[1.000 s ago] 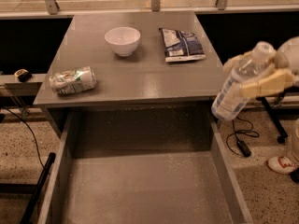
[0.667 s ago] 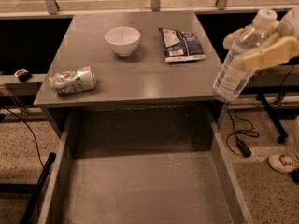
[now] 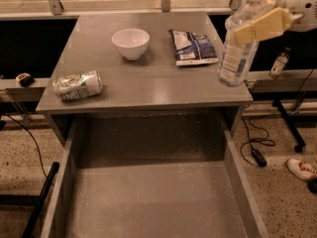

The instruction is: Pick blue plastic bottle from top drawer and place on counter

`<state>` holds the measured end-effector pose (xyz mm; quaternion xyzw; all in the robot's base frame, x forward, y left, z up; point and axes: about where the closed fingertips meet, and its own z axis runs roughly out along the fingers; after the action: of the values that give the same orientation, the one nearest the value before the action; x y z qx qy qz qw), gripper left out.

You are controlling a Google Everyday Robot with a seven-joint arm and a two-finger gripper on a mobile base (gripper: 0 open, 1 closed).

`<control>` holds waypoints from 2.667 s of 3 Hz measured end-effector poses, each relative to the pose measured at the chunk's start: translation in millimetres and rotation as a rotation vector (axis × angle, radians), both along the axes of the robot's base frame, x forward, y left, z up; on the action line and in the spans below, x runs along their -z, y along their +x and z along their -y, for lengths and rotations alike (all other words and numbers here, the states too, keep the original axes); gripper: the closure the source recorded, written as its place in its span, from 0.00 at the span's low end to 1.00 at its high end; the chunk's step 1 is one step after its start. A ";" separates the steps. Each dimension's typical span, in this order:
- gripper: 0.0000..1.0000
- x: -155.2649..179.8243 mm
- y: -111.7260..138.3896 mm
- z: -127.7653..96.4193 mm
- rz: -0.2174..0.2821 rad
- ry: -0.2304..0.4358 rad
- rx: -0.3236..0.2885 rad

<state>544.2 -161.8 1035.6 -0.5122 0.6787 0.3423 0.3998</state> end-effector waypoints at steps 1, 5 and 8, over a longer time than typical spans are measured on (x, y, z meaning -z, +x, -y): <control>1.00 4.4 19.2 -38.6 -0.042 0.034 -0.021; 1.00 42.0 28.7 -100.2 -0.037 0.161 -0.111; 1.00 56.5 89.5 -71.6 0.068 0.059 0.219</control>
Offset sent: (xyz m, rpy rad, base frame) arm 0.0349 0.1013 -0.0416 0.2060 0.0620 0.1001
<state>633.7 -90.2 979.1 -0.4345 0.7062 0.2988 0.4725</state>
